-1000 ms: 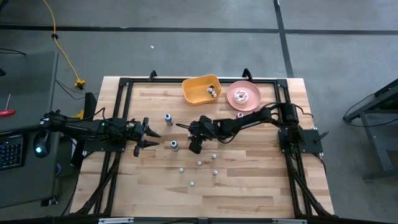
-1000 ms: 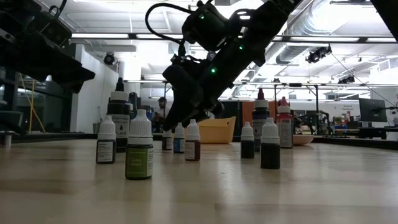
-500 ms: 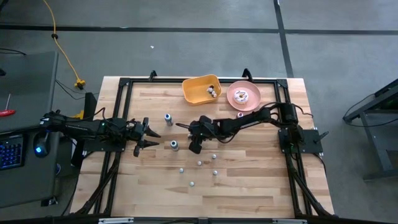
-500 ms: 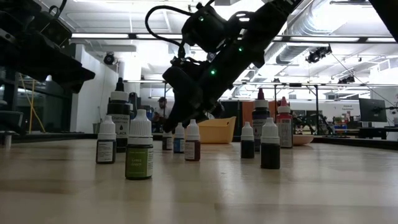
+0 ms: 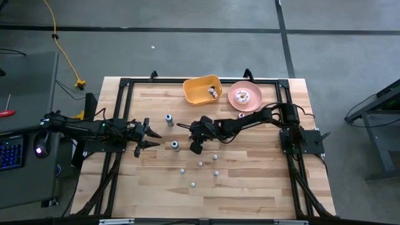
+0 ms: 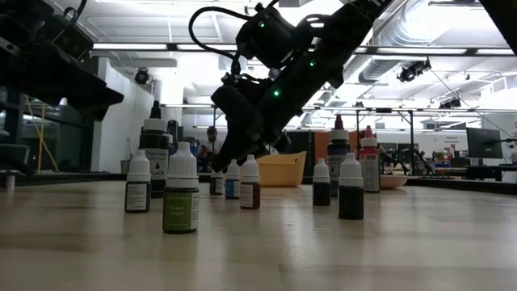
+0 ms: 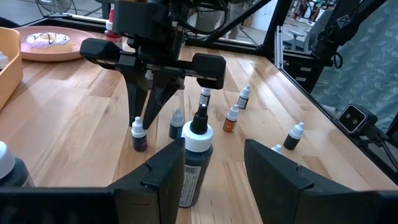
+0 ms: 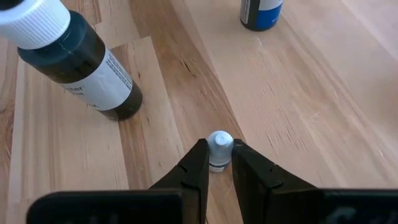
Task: Pick & Place food coloring
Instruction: Put the small violet food coloring bottle into the yellow bin
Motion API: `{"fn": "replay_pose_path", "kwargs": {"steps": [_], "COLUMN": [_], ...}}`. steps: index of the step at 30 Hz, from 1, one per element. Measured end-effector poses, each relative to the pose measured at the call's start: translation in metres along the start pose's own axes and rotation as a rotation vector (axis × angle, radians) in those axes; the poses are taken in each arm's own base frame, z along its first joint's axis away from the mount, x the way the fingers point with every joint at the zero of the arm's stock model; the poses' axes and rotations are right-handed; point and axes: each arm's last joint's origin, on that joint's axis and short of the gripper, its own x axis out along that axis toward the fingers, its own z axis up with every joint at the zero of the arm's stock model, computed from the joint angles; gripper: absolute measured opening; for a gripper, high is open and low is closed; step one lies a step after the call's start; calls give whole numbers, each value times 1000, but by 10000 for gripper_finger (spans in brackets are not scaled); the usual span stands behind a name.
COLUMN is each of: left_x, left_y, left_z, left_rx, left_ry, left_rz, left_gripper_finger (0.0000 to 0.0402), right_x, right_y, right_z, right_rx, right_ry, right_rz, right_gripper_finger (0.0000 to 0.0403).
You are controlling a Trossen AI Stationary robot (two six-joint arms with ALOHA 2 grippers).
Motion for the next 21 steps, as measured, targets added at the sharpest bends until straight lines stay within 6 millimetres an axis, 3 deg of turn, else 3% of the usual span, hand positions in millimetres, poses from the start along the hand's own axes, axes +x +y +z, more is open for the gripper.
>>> {"fn": "replay_pose_path", "kwargs": {"steps": [14,21], "left_x": [0,0], "left_y": [0,0], "left_z": [0,0], "left_rx": [0,0], "left_ry": [0,0], "left_rz": [0,0], "left_gripper_finger": [163,163], "right_x": [-1,-5], "right_y": [2,6], "right_z": [1,15], "right_rx": [-24,-79], "right_ry": [-3,23], "right_rz": [-16,-36], "right_gripper_finger": [43,42]}}
